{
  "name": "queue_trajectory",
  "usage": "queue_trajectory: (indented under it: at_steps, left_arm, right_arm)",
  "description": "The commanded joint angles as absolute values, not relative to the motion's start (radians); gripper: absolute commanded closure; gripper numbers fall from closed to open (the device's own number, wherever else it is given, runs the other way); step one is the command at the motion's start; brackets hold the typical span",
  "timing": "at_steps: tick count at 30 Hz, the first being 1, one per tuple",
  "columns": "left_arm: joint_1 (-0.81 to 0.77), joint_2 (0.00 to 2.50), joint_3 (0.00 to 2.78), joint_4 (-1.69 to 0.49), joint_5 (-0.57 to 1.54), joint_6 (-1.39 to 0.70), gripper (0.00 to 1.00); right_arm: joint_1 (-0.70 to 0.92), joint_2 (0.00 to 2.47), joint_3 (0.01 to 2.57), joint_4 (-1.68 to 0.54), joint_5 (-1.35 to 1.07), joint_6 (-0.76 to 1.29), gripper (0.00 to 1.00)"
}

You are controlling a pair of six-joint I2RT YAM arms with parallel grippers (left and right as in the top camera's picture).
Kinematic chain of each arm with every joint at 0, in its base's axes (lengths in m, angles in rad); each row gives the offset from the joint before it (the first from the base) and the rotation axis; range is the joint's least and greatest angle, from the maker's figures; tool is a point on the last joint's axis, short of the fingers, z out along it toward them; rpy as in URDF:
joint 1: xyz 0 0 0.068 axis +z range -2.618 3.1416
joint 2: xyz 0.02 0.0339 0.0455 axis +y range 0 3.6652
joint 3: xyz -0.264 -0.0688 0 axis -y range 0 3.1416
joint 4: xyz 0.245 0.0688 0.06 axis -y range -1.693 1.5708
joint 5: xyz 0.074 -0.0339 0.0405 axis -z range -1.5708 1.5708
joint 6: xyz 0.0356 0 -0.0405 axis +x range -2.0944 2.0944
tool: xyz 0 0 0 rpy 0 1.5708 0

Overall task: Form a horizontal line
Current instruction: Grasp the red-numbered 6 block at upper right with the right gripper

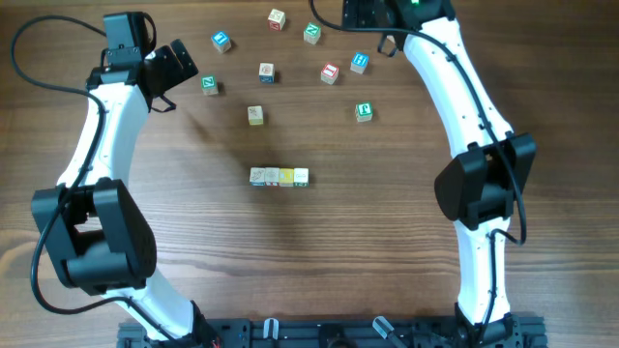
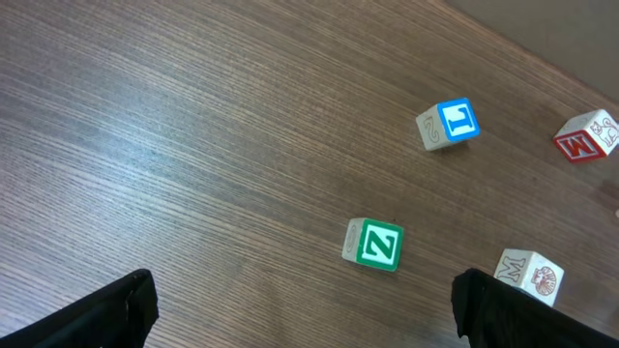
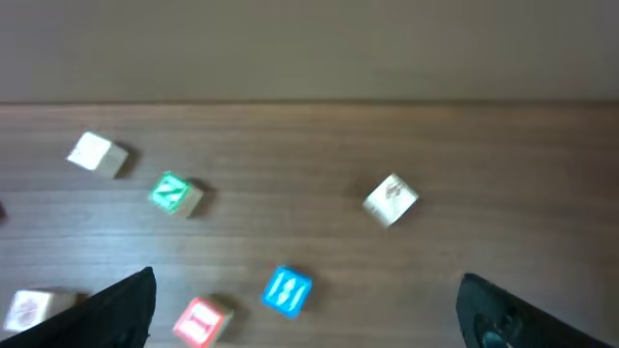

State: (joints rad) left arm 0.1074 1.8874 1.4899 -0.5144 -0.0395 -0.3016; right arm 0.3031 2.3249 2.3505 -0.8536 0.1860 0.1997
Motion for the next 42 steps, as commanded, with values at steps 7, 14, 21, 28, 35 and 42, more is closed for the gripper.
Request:
queue_trajectory:
  at_steps: [7, 14, 21, 28, 35, 42]
  left_arm:
    - [0.106, 1.885, 1.493, -0.512, -0.038, -0.297, 0.0]
    - [0.106, 1.885, 1.493, -0.513, -0.038, -0.297, 0.0]
    - [0.106, 1.885, 1.493, -0.513, -0.038, -0.297, 0.0]
    - [0.106, 1.885, 1.493, -0.513, -0.038, -0.297, 0.0]
    - [0.106, 1.885, 1.493, -0.513, -0.038, -0.297, 0.0]
    - [0.106, 1.885, 1.493, -0.513, -0.038, -0.297, 0.0]
  right_arm:
    - [0.127, 2.487, 2.348, -0.781, 0.057, -0.055, 0.15]
    - [0.098, 2.607, 2.348, -0.727, -0.113, -0.21, 0.46]
    - [0.098, 2.615, 2.348, -0.599, -0.113, -0.21, 0.23]
    - [0.098, 2.647, 2.347, -0.539, -0.113, -0.21, 0.17]
    - [0.099, 2.688, 2.347, -0.54, -0.113, -0.208, 0.3]
    - [0.099, 2.687, 2.349, -0.543, -0.113, -0.207, 0.52]
